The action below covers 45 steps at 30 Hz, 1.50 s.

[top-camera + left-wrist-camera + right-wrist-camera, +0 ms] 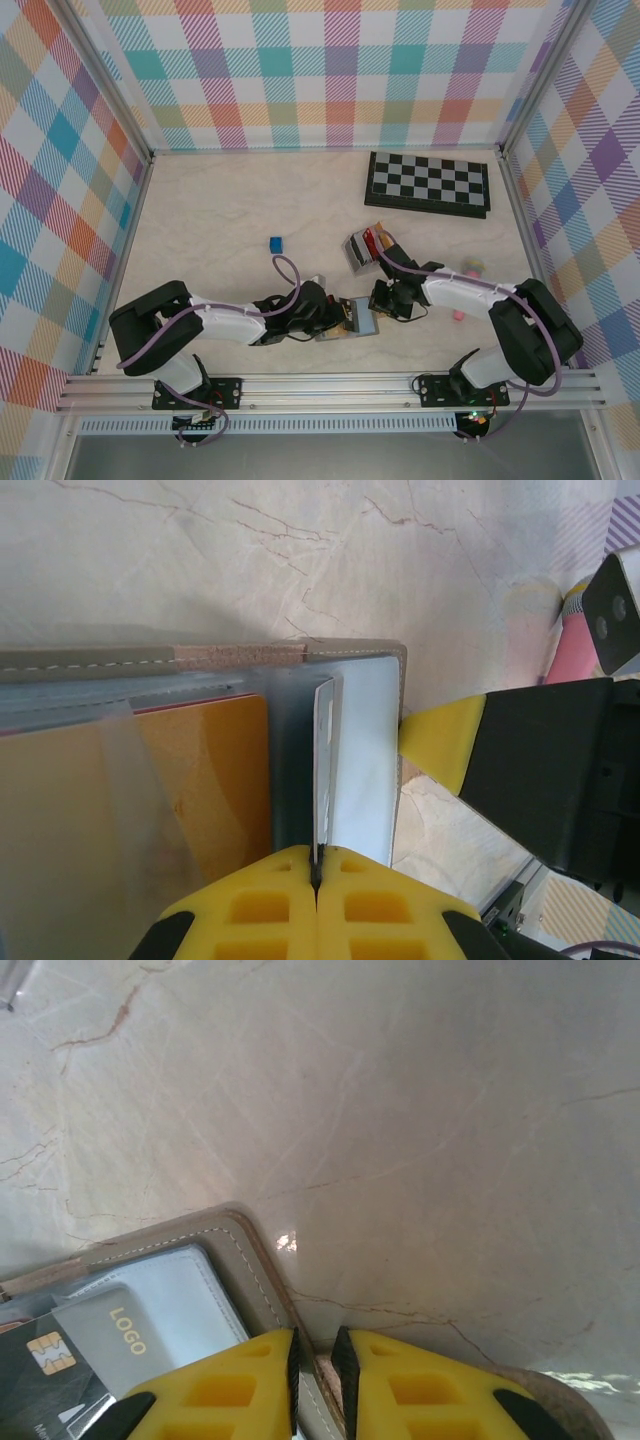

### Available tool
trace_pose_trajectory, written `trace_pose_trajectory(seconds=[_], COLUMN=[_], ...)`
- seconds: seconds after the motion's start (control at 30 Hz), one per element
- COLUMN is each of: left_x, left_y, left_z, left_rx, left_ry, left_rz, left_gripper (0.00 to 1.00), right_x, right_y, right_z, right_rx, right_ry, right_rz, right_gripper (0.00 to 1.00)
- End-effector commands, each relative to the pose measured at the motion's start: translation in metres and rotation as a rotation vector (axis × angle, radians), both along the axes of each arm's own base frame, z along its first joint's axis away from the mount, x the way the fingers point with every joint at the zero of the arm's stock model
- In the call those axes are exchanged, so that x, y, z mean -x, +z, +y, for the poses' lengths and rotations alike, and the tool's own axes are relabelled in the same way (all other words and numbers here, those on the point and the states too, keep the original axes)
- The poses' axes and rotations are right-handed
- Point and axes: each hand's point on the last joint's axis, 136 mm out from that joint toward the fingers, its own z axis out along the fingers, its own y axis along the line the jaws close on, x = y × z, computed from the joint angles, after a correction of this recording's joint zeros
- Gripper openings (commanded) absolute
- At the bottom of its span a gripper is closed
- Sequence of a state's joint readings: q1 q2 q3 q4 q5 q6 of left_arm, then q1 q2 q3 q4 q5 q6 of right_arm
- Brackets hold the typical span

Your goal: Put the credit cards into the card holder

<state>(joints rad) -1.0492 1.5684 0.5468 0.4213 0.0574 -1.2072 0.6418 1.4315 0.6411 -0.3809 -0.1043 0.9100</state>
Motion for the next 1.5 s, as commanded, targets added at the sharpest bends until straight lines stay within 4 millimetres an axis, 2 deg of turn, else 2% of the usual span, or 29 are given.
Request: trace_pose_trajectory(seconds=[0.0, 0.2, 0.3, 0.4, 0.57, 0.67, 0.9, 1.27, 1.47], left_x=[-0.005, 0.002, 0.003, 0.004, 0.005, 0.005, 0.005, 0.008, 0.009], left_y=[0.001, -0.001, -0.004, -0.005, -0.011, -0.011, -0.01, -0.012, -0.01], left_z=[-0.007, -0.027, -0.029, -0.025, -0.003, 0.003, -0.007, -0.034, -0.023], left_rx=[-0.004, -0.003, -0.02, -0.059, -0.186, -0.212, -0.192, -0.115, -0.149], left_ry=[0.02, -0.078, -0.092, -0.096, -0.075, -0.067, -0.098, -0.14, -0.129], left_rz=[-0.014, 0.001, 0.008, 0.009, 0.02, 0.015, 0.012, 0.045, 0.039], left_gripper=[0.0, 0.02, 0.04, 0.11, 0.22, 0.22, 0.08, 0.16, 0.2], right_x=[0.036, 0.038, 0.038, 0.039, 0.038, 0.038, 0.037, 0.042, 0.037], right_y=[-0.021, -0.017, -0.016, -0.016, -0.015, -0.015, -0.015, -0.016, -0.011], right_z=[0.009, 0.01, 0.008, 0.004, 0.002, 0.002, 0.007, 0.013, 0.006], right_rx=[-0.039, -0.055, -0.046, -0.028, -0.02, -0.021, -0.037, -0.059, -0.005], right_ry=[0.036, 0.022, 0.013, 0.006, 0.004, 0.008, 0.017, -0.011, -0.008], right_rz=[0.133, 0.124, 0.121, 0.118, 0.113, 0.112, 0.117, 0.125, 0.1], right_gripper=[0.2, 0.21, 0.21, 0.21, 0.22, 0.22, 0.22, 0.22, 0.23])
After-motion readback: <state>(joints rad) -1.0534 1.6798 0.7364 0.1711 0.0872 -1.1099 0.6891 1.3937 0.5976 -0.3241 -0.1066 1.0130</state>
